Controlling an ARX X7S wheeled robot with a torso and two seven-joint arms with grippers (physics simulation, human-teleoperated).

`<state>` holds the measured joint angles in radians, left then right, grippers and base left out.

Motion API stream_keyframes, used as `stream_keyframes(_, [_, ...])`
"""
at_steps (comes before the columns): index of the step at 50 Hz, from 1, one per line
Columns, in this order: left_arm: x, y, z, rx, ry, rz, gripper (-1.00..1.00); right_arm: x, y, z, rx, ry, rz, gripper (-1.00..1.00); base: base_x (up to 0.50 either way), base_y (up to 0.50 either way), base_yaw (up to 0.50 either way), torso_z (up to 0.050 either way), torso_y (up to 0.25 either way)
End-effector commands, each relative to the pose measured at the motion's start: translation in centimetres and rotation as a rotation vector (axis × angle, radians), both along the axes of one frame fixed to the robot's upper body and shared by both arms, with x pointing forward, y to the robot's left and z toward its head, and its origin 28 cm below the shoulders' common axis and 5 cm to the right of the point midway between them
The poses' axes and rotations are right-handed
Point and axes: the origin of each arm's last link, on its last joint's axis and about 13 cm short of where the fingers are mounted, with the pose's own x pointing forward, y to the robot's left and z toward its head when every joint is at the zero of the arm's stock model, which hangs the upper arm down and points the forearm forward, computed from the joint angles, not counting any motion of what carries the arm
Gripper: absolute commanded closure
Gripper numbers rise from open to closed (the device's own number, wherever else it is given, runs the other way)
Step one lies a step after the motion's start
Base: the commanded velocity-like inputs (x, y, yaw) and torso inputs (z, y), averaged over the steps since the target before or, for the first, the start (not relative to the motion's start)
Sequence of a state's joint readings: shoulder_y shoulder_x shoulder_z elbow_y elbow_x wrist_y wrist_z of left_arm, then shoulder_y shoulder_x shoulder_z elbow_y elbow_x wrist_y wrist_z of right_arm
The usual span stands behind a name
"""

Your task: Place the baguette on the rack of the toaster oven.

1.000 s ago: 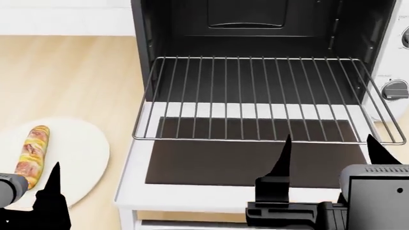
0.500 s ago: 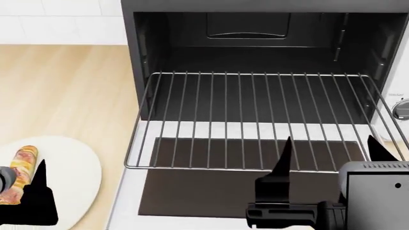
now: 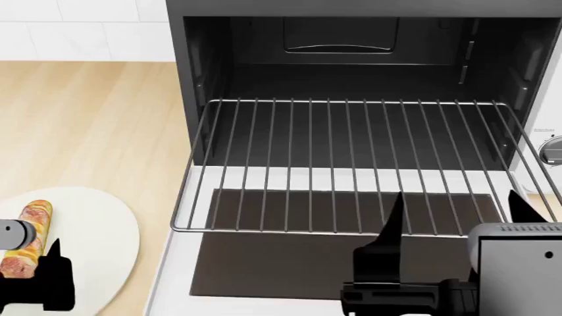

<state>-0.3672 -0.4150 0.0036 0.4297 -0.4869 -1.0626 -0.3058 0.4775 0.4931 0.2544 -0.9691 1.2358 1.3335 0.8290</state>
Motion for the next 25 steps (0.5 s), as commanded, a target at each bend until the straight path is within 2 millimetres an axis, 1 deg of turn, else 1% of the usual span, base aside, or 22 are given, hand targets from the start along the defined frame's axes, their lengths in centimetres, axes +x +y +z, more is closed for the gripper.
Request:
stream_keyframes(1, [1.20,0.34,-1.21,-0.020,0.052,0.009,-1.00,-0.18,-0.12,0.16,-0.003,-0.013,-0.011,-1.00,0.00,0.00,0.00,0.000,0.000])
stream_keyframes(3, [1.43,0.13,-1.16,-0.019,0.051,0.011,-1.00,-0.20,-0.09,0.13,-0.002,-0.013,-0.010,-1.00,0.00,0.00,0.00,0.000,0.000])
stream_keyframes(5, [1.36,0.57,-1.14,-0.018,0.052,0.014,-1.00,-0.18,-0.07,0.12,-0.001,-0.013,-0.008,-1.00,0.00,0.00,0.00,0.000,0.000])
stream_keyframes(10, [1.56,0.45,-1.08,-0.017,0.054,0.012,-1.00,-0.14,-0.05,0.13,-0.001,-0.012,-0.006,-1.00,0.00,0.00,0.00,0.000,0.000])
stream_keyframes(12, [1.51,0.74,-1.10,-0.018,0.056,0.012,-1.00,-0.12,-0.01,0.14,-0.002,-0.011,-0.005,-1.00,0.00,0.00,0.00,0.000,0.000])
stream_keyframes(16, [1.64,0.41,-1.22,-0.021,0.066,0.011,-1.00,-0.04,0.06,0.16,-0.002,-0.010,-0.002,-1.00,0.00,0.00,0.00,0.000,0.000])
stream_keyframes(22, [1.54,0.43,-1.12,-0.026,0.067,0.013,-1.00,-0.08,0.07,0.20,-0.004,-0.010,-0.003,-1.00,0.00,0.00,0.00,0.000,0.000])
stream_keyframes(23, [1.48,0.50,-1.06,-0.025,0.066,0.015,1.00,-0.08,0.08,0.19,-0.004,-0.010,-0.004,-1.00,0.00,0.00,0.00,0.000,0.000])
stream_keyframes(25, [1.31,0.82,-1.02,-0.024,0.065,0.020,1.00,-0.09,0.09,0.21,-0.005,-0.010,-0.003,-1.00,0.00,0.00,0.00,0.000,0.000])
